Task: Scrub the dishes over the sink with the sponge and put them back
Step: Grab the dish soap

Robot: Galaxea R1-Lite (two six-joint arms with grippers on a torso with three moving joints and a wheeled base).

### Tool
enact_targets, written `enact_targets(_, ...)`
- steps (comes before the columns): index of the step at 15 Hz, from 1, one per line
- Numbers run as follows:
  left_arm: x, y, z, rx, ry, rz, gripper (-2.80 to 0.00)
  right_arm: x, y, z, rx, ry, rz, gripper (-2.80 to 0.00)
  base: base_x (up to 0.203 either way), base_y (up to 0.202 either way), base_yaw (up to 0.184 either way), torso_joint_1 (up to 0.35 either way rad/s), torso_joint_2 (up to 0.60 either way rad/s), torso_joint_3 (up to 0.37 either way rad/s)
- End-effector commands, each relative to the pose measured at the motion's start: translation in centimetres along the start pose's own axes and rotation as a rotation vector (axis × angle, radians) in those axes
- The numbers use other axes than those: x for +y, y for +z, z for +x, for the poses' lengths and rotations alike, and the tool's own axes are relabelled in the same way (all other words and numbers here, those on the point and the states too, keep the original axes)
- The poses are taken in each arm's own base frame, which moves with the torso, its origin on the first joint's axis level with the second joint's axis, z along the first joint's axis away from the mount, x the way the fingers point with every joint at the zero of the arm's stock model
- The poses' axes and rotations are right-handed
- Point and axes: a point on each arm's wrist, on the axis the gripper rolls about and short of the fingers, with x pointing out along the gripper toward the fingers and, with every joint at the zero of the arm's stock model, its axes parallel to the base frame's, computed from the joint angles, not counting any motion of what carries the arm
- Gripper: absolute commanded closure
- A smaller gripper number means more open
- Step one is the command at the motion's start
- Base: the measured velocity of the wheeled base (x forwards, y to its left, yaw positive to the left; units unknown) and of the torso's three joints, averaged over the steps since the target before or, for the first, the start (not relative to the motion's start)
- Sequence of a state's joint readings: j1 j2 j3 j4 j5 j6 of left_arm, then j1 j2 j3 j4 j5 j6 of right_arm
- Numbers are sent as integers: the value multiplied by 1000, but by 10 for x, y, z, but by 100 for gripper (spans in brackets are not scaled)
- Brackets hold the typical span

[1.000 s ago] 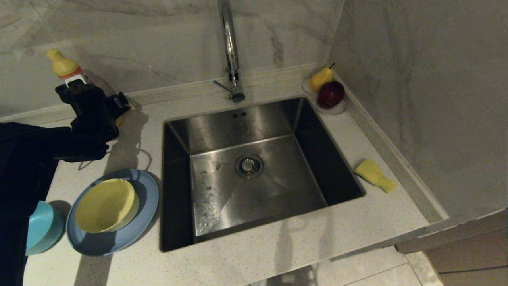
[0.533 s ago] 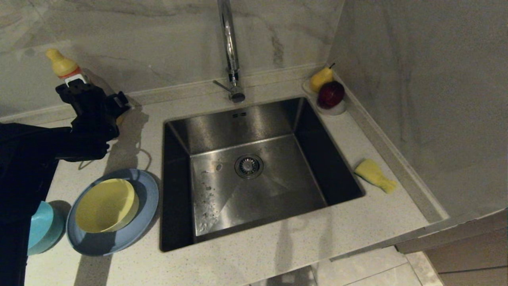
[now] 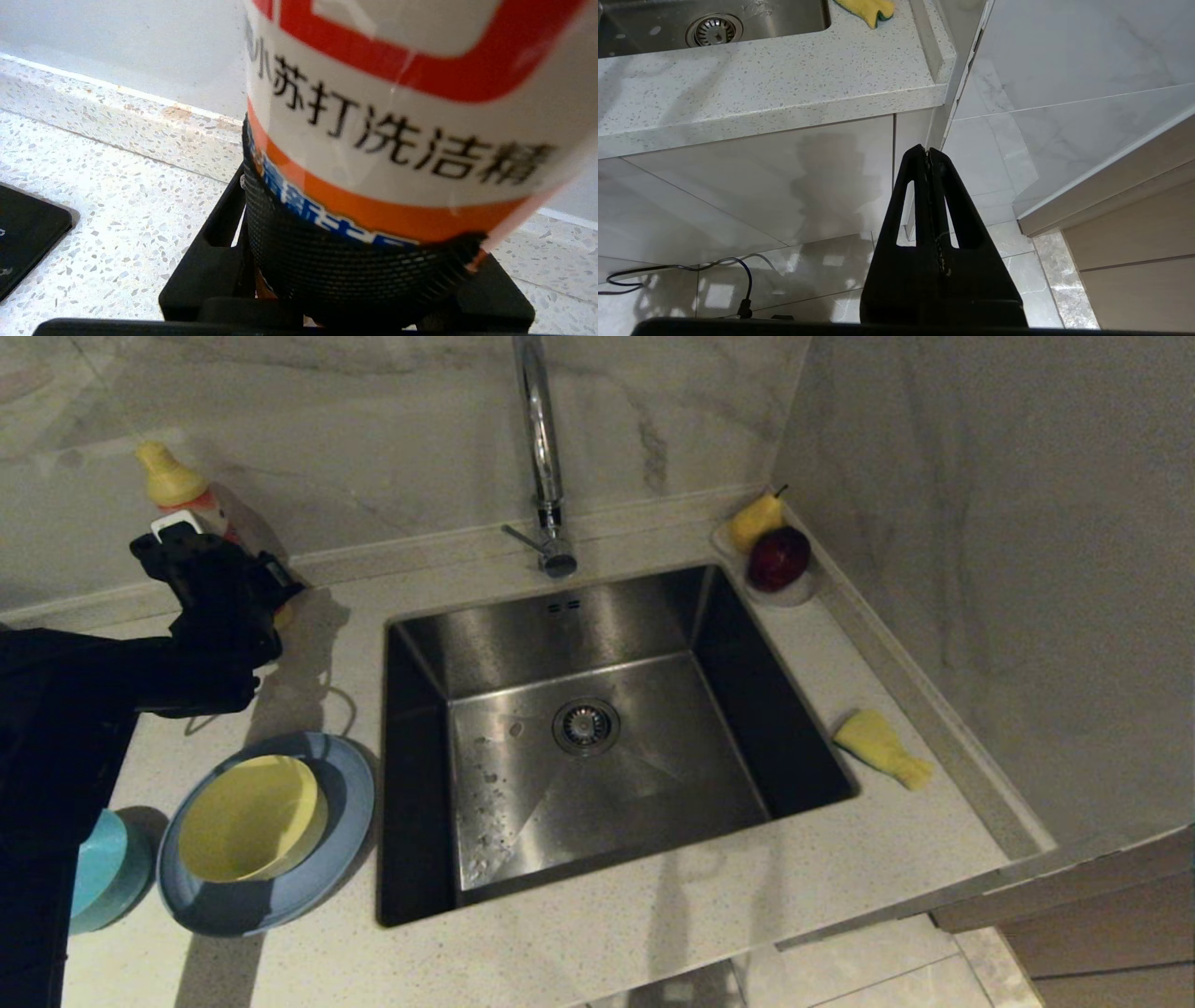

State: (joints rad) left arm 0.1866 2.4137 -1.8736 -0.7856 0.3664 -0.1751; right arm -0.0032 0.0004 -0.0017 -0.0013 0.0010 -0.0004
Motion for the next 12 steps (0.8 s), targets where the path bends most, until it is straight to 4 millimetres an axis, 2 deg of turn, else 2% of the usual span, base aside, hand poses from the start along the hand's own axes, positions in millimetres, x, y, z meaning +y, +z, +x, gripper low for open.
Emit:
enact_targets(1,1,-8,1,-2,5,-3,0,0,0,0,-1,1,-1,0,0,0,0,0,0,0)
enact_targets(3,0,4,0,-23,3,-12,0,0,0,0,0,1,-1,0,0,0,0,0,0,0)
enact_targets(5,-2,27,-6,-51,-2,-24,0,0,0,0,-1,1,-1,0,0,0,0,0,0,0)
enact_targets(6,-4,48,-12,-74,-7,-34,0,0,0,0,-1,1,-1,0,0,0,0,0,0,0)
enact_targets(9,-4,110,-45,-121,-21,-56,0,0,0,0,-1,1,0,0,0,0,0,0,0,0)
enact_targets(12,1,151,-81,-118,-25,-57,0,0,0,0,-1,1,0,0,0,0,0,0,0,0)
